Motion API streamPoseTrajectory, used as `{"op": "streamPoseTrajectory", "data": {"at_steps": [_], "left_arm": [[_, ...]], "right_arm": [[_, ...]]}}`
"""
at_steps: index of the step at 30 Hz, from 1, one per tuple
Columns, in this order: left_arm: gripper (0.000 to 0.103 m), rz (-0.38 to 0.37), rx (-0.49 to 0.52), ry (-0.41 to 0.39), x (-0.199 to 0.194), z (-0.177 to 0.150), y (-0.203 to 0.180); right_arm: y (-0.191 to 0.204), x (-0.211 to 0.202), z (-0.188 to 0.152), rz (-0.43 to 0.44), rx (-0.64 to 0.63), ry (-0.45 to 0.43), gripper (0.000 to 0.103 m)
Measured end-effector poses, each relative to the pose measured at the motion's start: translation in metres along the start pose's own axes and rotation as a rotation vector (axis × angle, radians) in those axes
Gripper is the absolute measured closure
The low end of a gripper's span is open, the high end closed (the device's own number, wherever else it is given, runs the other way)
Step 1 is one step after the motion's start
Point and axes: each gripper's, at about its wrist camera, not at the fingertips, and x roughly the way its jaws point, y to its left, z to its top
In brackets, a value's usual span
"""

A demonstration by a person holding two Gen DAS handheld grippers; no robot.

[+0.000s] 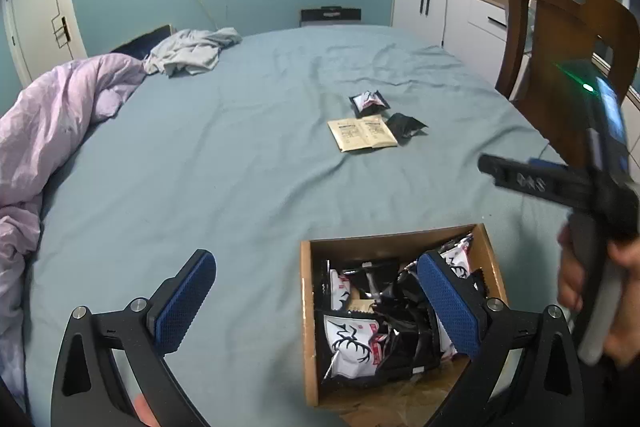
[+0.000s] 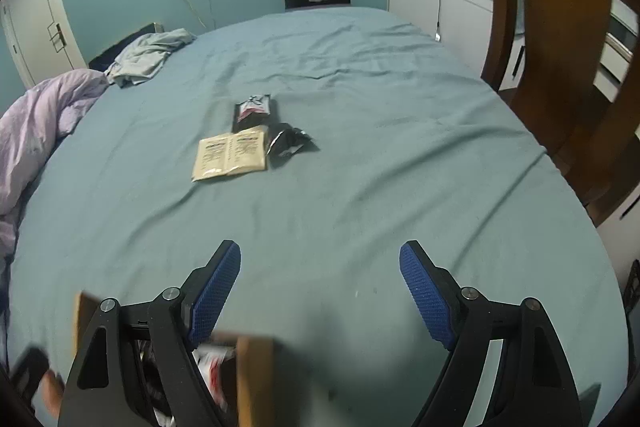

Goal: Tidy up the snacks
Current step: 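Grasp a black packet with the right tool from the pile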

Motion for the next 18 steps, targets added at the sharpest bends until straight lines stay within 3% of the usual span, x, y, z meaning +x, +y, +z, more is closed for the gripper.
{"op": "streamPoseTrajectory", "data": {"at_steps": [7, 12, 18], "left_arm": [[0.0, -0.009, -0.01, 0.0, 0.006, 0.007, 0.002], [0.0, -0.01, 0.032, 0.012, 0.012, 0.009, 0.0], [0.0, -0.032, 0.037, 0.046, 0.022, 0.013, 0.003]], "right_arm": [[-0.008, 0.064, 0.044, 0.044, 0.022, 0.05, 0.022], [0.006, 0.121, 0.07, 0.068, -0.049, 0.097, 0.022], [0.028, 0.166, 0.103, 0.1, -0.111, 0.064, 0.022]]}}
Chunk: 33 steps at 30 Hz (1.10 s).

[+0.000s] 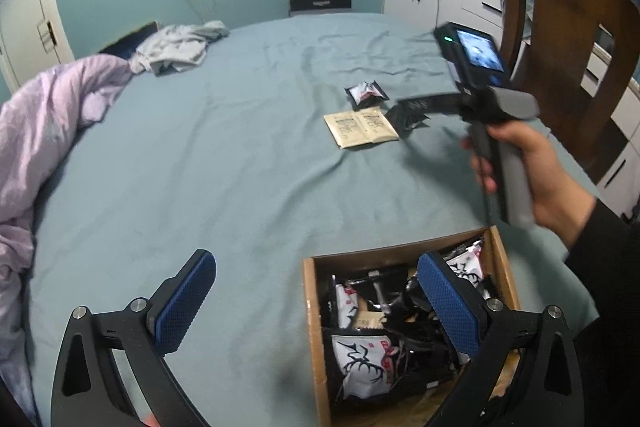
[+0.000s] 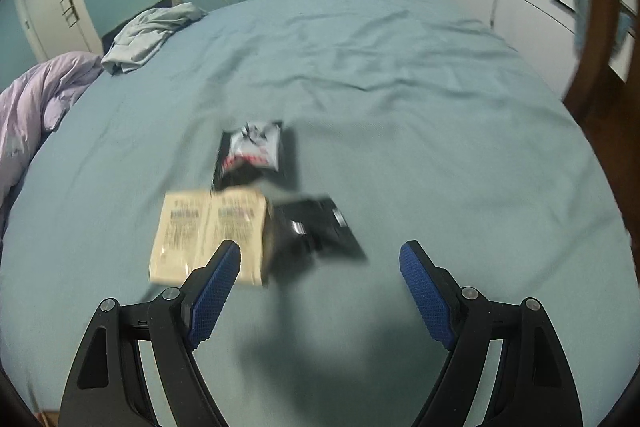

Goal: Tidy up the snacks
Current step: 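Grasp a black packet with the right tool from the pile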

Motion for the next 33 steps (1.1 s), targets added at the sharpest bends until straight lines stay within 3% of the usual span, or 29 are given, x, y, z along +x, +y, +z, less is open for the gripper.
{"op": "streamPoseTrajectory", "data": {"at_steps": [5, 7, 8, 13, 23, 29, 33], "left_arm": [[0.0, -0.041, -0.042, 0.024, 0.002, 0.0, 0.006], [0.0, -0.048, -0.05, 0.029, 0.002, 0.0, 0.007], [0.0, -0.049, -0.052, 0.029, 0.003, 0.0, 0.007], [0.0, -0.024, -0.069, 0.02, 0.002, 0.0, 0.01], [0.0, 0.021, -0.118, -0.01, -0.013, -0.012, 0.016], [0.0, 0.054, -0.084, -0.058, -0.03, -0.019, 0.005], [0.0, 0.044, 0.005, -0.047, -0.03, -0.016, -0.011]], "right_arm": [[0.006, 0.037, 0.006, 0.019, -0.049, 0.043, 0.022], [0.006, 0.047, 0.008, 0.033, -0.041, 0.06, 0.035], [0.006, 0.049, 0.008, 0.032, -0.037, 0.066, 0.049], [0.0, 0.038, 0.008, 0.032, -0.004, 0.057, 0.052], [0.002, -0.089, -0.028, 0.113, 0.069, -0.034, 0.052], [0.002, -0.176, -0.094, 0.128, 0.064, -0.121, 0.052], [-0.018, -0.223, -0.14, 0.118, 0.215, -0.18, 0.052]]}}
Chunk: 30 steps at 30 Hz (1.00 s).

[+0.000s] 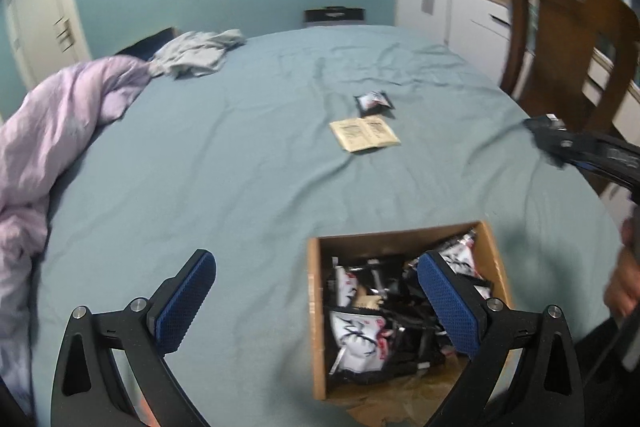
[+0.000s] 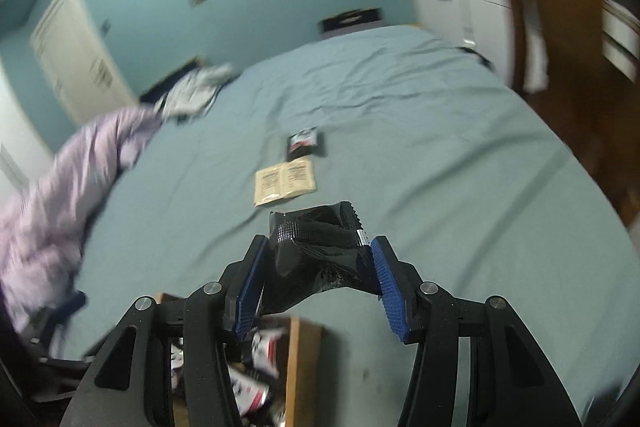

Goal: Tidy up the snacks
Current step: 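Grasp a black packet with the right tool from the pile, then grasp the tan sachet with the left tool while the right tool holds its packet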

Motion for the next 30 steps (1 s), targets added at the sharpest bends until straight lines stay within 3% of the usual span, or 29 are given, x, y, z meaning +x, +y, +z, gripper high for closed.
{"op": "streamPoseTrajectory", "data": {"at_steps": [5, 11, 13, 18, 20, 24, 26, 30], "left_arm": [[0.0, 0.004, 0.063, 0.056, 0.012, 0.022, -0.023], [0.0, -0.044, 0.069, 0.129, 0.062, 0.08, -0.048], [0.0, -0.061, 0.045, 0.2, 0.1, 0.103, -0.05], [0.0, -0.02, -0.046, 0.319, 0.186, 0.144, -0.043], [0.0, -0.018, -0.075, 0.341, 0.213, 0.157, -0.045], [0.0, -0.047, -0.192, 0.461, 0.266, 0.166, -0.046], [0.0, -0.041, -0.232, 0.466, 0.282, 0.168, -0.047], [0.0, -0.025, -0.192, 0.467, 0.308, 0.174, -0.058]], "right_arm": [[-0.022, -0.019, -0.034, -0.079, 0.084, 0.012, 0.052], [-0.034, 0.019, -0.016, -0.046, 0.161, 0.06, 0.052], [-0.044, 0.035, -0.006, -0.012, 0.188, 0.1, 0.052], [-0.072, 0.047, 0.008, 0.006, 0.264, 0.106, 0.052], [-0.079, 0.053, 0.01, 0.02, 0.29, 0.118, 0.052], [-0.085, 0.06, 0.01, 0.063, 0.322, 0.142, 0.052], [-0.085, 0.064, 0.01, 0.07, 0.311, 0.144, 0.052], [-0.086, 0.071, 0.009, 0.082, 0.297, 0.17, 0.052]]}}
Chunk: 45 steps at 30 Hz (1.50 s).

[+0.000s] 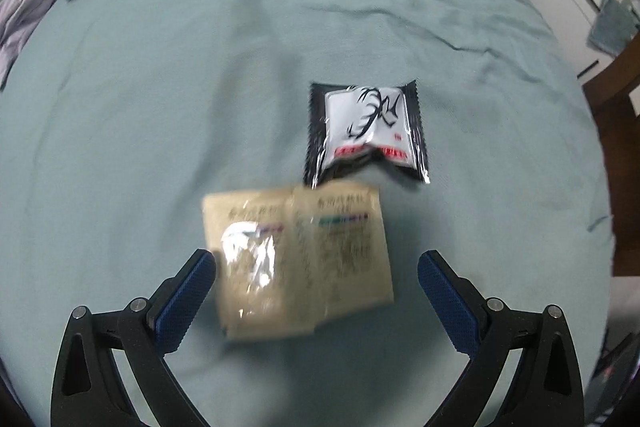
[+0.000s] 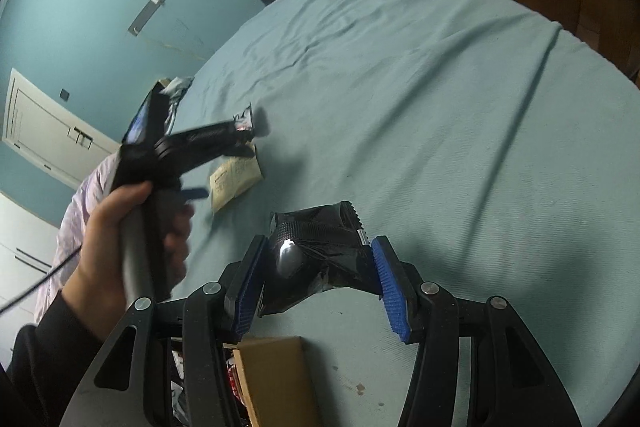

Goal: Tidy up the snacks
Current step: 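Grasp the tan sachet with the left tool while the right tool holds its packet, then lower the tan sachet and black packet into the box and open both tools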

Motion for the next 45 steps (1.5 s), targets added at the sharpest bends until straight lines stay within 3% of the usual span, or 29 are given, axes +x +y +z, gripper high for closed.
{"op": "streamPoseTrajectory", "data": {"at_steps": [4, 5, 8, 9, 10, 11, 12, 13, 15, 19, 22, 27, 30, 38, 41, 43, 45], "left_arm": [[0.0, 0.065, 0.02, 0.039, 0.02, 0.001, -0.004], [0.0, 0.064, 0.027, 0.014, 0.018, -0.004, -0.004], [0.015, 0.017, 0.068, -0.005, 0.009, -0.023, -0.001], [0.031, 0.019, 0.105, -0.012, 0.004, -0.032, -0.001], [0.056, 0.023, 0.134, -0.016, 0.0, -0.038, 0.0], [0.072, 0.017, 0.158, -0.01, -0.009, -0.048, 0.006], [0.096, -0.004, 0.147, 0.008, -0.014, -0.054, 0.012], [0.097, -0.071, 0.092, 0.041, -0.022, -0.063, 0.026], [0.097, -0.135, 0.034, 0.015, -0.046, -0.081, 0.045], [0.097, -0.166, 0.08, -0.078, -0.104, -0.129, 0.058], [0.097, -0.273, 0.101, -0.122, -0.149, -0.175, 0.075], [0.097, -0.168, 0.253, -0.228, -0.188, -0.248, 0.089], [0.097, -0.171, 0.316, -0.272, -0.193, -0.286, 0.089], [0.096, -0.103, 0.399, -0.303, -0.158, -0.283, 0.063], [0.083, -0.064, 0.448, -0.315, -0.155, -0.292, 0.059], [0.046, -0.057, 0.471, -0.327, -0.159, -0.295, 0.058], [0.023, -0.058, 0.461, -0.378, -0.169, -0.295, 0.063]], "right_arm": [[-0.004, 0.01, 0.004, -0.01, 0.004, 0.02, 0.052], [-0.007, 0.012, 0.006, -0.016, 0.008, 0.023, 0.052], [-0.007, 0.014, 0.007, -0.023, 0.021, 0.028, 0.052], [-0.005, 0.015, 0.006, -0.027, 0.019, 0.029, 0.052], [-0.004, 0.015, 0.006, -0.031, 0.012, 0.03, 0.052], [-0.002, 0.012, 0.006, -0.038, 0.001, 0.016, 0.052], [0.001, 0.01, 0.007, -0.052, -0.007, -0.002, 0.052], [0.003, 0.006, 0.006, -0.065, -0.012, -0.022, 0.052], [0.006, -0.005, 0.005, -0.072, -0.019, -0.067, 0.052], [0.014, -0.014, -0.002, -0.085, -0.043, -0.094, 0.052], [0.023, -0.022, -0.015, -0.085, -0.066, -0.097, 0.052], [0.039, -0.055, -0.04, -0.029, -0.125, -0.141, 0.052], [0.045, -0.067, -0.058, -0.021, -0.183, -0.147, 0.052], [0.063, -0.083, -0.086, -0.036, -0.323, -0.099, 0.052], [0.076, -0.076, -0.086, -0.063, -0.376, -0.109, 0.052], [0.082, -0.07, -0.087, -0.073, -0.389, -0.106, 0.052], [0.084, -0.065, -0.087, -0.093, -0.391, -0.099, 0.052]]}}
